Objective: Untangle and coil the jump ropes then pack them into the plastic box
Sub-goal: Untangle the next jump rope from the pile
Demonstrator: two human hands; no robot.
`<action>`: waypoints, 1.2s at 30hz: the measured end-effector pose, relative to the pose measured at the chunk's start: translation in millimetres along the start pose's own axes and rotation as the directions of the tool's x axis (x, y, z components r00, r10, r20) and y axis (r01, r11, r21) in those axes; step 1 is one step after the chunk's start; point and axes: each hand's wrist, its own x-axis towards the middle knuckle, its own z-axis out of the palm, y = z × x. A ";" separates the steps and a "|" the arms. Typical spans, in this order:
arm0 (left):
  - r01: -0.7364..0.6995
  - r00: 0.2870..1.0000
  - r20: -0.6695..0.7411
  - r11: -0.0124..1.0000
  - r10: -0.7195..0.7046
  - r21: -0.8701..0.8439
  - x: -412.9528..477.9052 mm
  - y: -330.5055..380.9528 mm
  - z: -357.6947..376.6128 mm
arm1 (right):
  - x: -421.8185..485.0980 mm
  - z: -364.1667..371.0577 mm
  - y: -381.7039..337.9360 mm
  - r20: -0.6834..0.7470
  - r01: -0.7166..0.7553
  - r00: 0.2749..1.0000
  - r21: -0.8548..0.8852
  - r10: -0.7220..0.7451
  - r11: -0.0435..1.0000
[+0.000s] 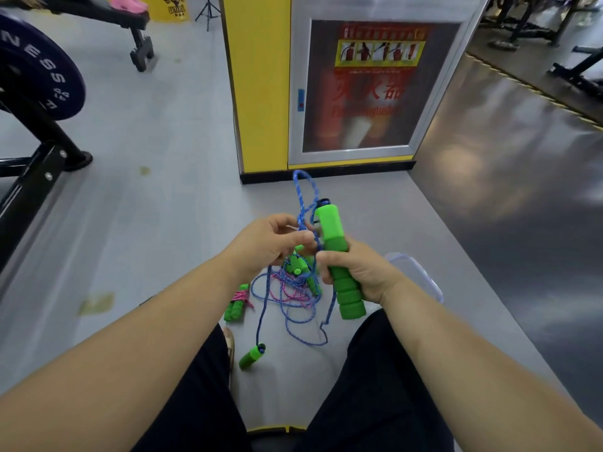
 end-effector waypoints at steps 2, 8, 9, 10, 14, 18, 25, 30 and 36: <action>-0.022 0.997 -0.066 0.984 0.034 0.175 1.2 7.8 -6.5 | 1.4 2.8 -4.2 -0.065 -0.007 0.998 -0.052 0.004 0.999; 0.186 0.981 -0.184 0.564 -0.060 0.804 12.0 -5.5 -62.4 | -0.5 -58.6 -42.8 -0.470 0.166 0.882 0.364 0.028 0.916; 0.216 0.974 -0.149 0.485 -0.172 0.848 12.6 -11.4 -64.1 | -2.4 -63.7 -48.7 -0.458 0.151 0.889 0.351 0.029 0.924; 0.224 0.957 -0.108 0.452 -0.268 0.863 13.5 -16.5 -61.7 | -4.9 -64.4 -54.4 -0.423 0.114 0.905 0.333 0.040 0.936; 0.082 0.991 0.027 0.753 -0.131 0.653 20.6 -2.2 -21.2 | -11.7 -43.0 -81.9 -0.190 -0.032 0.980 0.187 0.068 0.982; -0.251 0.964 0.196 0.868 0.182 0.428 27.9 43.3 25.8 | -17.2 -23.5 -106.2 -0.061 -0.024 0.998 0.091 0.030 0.996; -0.252 0.962 0.165 0.937 0.216 0.241 19.1 81.2 32.9 | -25.7 -43.2 -122.4 -0.102 -0.005 0.995 -0.105 -0.006 0.995; -0.205 0.973 -0.051 0.946 0.224 0.251 17.3 96.4 24.2 | -10.7 -60.2 -100.2 -0.290 -0.047 0.955 -0.363 -0.065 0.931; -0.017 0.991 0.131 0.993 0.001 0.118 1.6 125.8 12.1 | -9.3 -83.9 -52.7 -0.372 -0.247 0.926 -0.484 0.058 0.839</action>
